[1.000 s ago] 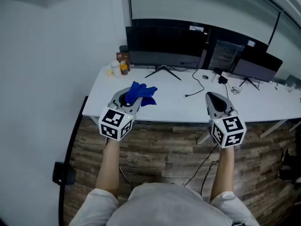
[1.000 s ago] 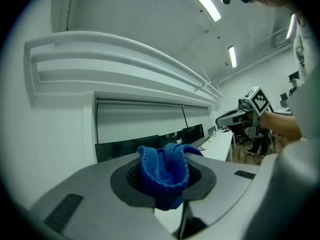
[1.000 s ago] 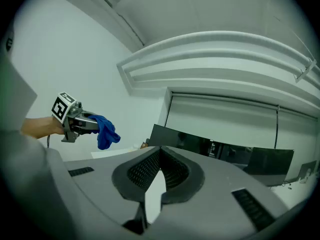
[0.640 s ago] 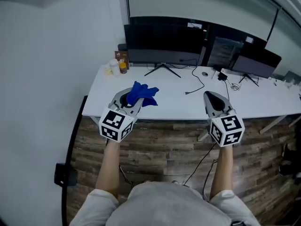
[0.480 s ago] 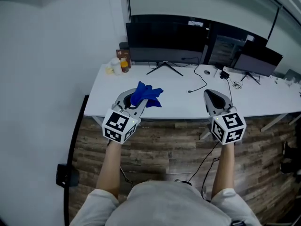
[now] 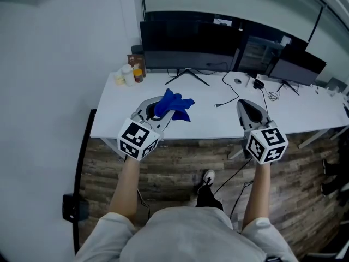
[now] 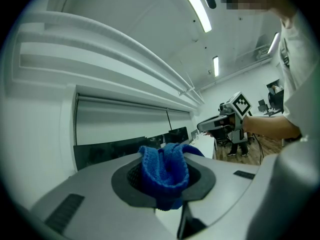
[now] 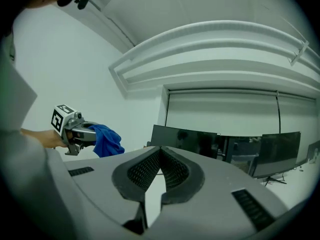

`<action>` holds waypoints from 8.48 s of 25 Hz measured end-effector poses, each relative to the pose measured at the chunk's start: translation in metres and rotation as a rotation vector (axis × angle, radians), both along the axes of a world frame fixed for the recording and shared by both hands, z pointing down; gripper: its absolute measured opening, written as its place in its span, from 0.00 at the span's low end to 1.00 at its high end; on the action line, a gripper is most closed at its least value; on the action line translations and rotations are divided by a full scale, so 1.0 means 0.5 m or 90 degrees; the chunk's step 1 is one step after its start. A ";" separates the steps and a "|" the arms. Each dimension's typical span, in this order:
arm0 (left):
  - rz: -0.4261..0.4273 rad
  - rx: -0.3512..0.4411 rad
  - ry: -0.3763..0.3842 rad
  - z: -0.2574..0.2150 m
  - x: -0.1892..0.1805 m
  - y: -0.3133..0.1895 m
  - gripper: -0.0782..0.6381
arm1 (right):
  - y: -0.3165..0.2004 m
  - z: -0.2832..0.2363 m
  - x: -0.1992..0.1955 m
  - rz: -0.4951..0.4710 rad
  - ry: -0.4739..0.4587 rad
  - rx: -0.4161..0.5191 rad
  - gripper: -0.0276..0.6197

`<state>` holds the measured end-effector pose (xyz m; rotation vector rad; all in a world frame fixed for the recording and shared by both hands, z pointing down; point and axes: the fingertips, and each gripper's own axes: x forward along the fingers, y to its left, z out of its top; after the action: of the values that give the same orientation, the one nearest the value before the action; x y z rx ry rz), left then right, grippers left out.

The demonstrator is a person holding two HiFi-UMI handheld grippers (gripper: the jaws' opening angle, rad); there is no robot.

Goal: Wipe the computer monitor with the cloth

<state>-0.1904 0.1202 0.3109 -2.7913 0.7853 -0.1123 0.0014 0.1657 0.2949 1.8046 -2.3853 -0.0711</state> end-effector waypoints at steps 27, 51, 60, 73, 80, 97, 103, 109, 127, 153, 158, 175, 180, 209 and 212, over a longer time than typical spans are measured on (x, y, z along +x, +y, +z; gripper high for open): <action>-0.091 -0.074 0.104 -0.128 0.644 -0.763 0.24 | -0.626 -0.020 0.638 0.021 -0.128 0.016 0.05; -0.101 -0.042 -0.061 -0.138 1.010 -0.994 0.25 | -0.714 0.060 0.747 0.093 -0.109 -0.043 0.04; -0.120 -0.062 -0.070 -0.132 0.920 -1.006 0.25 | -0.738 0.052 0.685 0.106 -0.097 -0.053 0.06; -0.195 -0.065 -0.035 -0.134 0.573 -1.086 0.25 | -0.833 0.034 0.464 0.078 -0.116 -0.050 0.06; -0.256 -0.077 -0.005 -0.135 0.354 -1.125 0.25 | -0.847 0.054 0.297 0.047 -0.034 -0.056 0.06; -0.319 -0.098 0.076 -0.125 -0.092 -1.194 0.25 | -0.907 0.095 -0.031 -0.011 -0.032 -0.047 0.06; -0.336 -0.104 0.101 -0.119 -0.191 -1.215 0.25 | -0.929 0.104 -0.112 -0.027 -0.012 -0.052 0.06; -0.360 -0.118 0.094 -0.089 -0.248 -1.227 0.25 | -0.939 0.094 -0.148 -0.034 -0.008 -0.045 0.06; -0.346 -0.282 -0.022 0.280 -0.241 -1.208 0.25 | -0.945 0.184 -0.178 -0.037 0.011 -0.100 0.06; -0.351 -0.476 -0.019 0.692 -0.185 -1.162 0.25 | -0.929 0.351 -0.130 -0.010 0.014 -0.206 0.06; -0.331 -0.470 0.019 0.691 -0.132 -1.165 0.25 | -0.906 0.361 -0.081 0.006 0.007 -0.200 0.06; -0.318 -0.446 0.015 0.668 0.183 -1.107 0.25 | -0.856 0.381 0.229 0.029 -0.029 -0.195 0.06; -0.287 -0.444 0.007 0.673 0.314 -1.080 0.25 | -0.852 0.392 0.339 0.042 -0.031 -0.199 0.06; -0.143 -0.421 -0.007 0.663 1.015 -0.928 0.25 | -0.709 0.415 0.846 0.095 -0.072 -0.225 0.06; -0.154 -0.419 -0.013 0.659 1.034 -0.926 0.25 | -0.702 0.414 0.866 0.101 -0.075 -0.224 0.06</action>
<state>0.3266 -0.3430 0.6403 -3.2602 1.2698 -0.5286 0.4343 -0.1855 0.5021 1.8561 -2.1456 0.4549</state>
